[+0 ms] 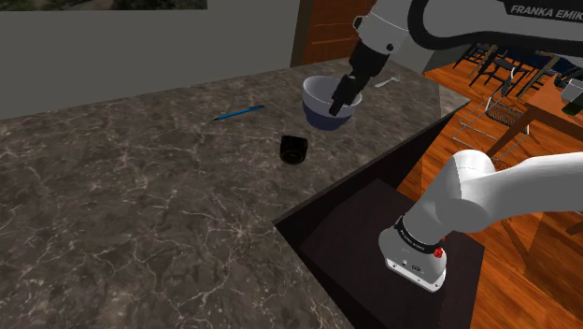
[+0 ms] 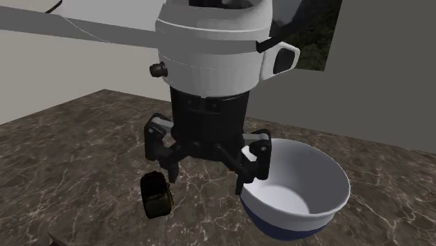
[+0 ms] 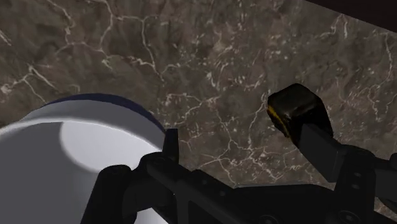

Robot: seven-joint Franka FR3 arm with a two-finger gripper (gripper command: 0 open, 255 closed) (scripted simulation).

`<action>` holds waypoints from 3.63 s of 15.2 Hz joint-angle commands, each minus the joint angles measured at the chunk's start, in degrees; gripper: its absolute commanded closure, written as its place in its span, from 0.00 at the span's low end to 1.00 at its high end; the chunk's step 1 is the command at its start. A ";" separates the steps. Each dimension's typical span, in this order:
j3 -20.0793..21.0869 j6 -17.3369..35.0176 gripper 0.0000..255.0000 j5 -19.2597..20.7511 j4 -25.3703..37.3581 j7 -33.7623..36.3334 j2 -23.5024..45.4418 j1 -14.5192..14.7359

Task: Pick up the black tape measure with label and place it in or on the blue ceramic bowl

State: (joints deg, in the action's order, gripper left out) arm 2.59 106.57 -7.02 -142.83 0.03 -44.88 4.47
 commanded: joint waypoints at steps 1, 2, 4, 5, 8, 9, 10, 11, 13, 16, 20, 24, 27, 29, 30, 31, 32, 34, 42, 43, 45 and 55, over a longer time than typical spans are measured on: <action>2.10 3.33 0.00 -1.31 -1.76 1.51 0.36 1.15; 3.21 5.09 0.00 -1.95 -2.44 2.29 0.88 1.74; 5.48 8.65 0.00 -3.17 -3.56 3.85 2.19 2.88; 6.64 10.46 0.00 -3.75 -4.00 4.63 2.98 3.42; 10.20 15.98 0.00 -5.23 -4.88 7.05 5.90 4.92; 10.77 16.86 0.00 -5.42 -4.95 7.43 6.43 5.12; 10.92 17.75 0.00 -5.51 -5.42 7.42 6.85 5.14; 11.08 18.65 0.00 -5.60 -5.88 7.40 7.29 5.16; 11.39 20.47 0.00 -5.78 -6.75 7.37 8.22 5.19; 11.86 23.24 0.00 -6.04 -7.97 7.34 9.76 5.21; 11.95 23.78 0.00 -6.09 -8.19 7.33 10.08 5.22; 11.95 23.78 0.00 -6.09 -8.19 7.33 10.08 5.22; 11.96 23.78 1.00 -6.09 -8.19 7.33 10.08 5.22; 11.95 23.82 1.00 -6.09 -8.22 7.32 10.10 5.22; 11.95 23.83 1.00 -6.09 -8.20 7.32 10.12 5.21; 11.96 23.86 1.00 -6.09 -8.21 7.32 10.14 5.21; 11.98 23.87 1.00 -6.10 -8.21 7.34 10.15 5.22; 11.95 23.78 1.00 -6.09 -8.19 7.33 10.08 5.23; 11.11 16.97 1.00 -5.20 -3.20 7.76 8.24 4.86; 11.01 16.15 1.00 -5.09 -2.53 7.82 8.09 4.81; 10.81 14.54 1.00 -4.88 -1.17 7.92 7.84 4.72; 9.94 6.77 1.00 -3.90 6.25 8.47 7.47 4.26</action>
State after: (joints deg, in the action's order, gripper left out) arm 12.61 114.12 -11.02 -137.42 8.43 -37.47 8.78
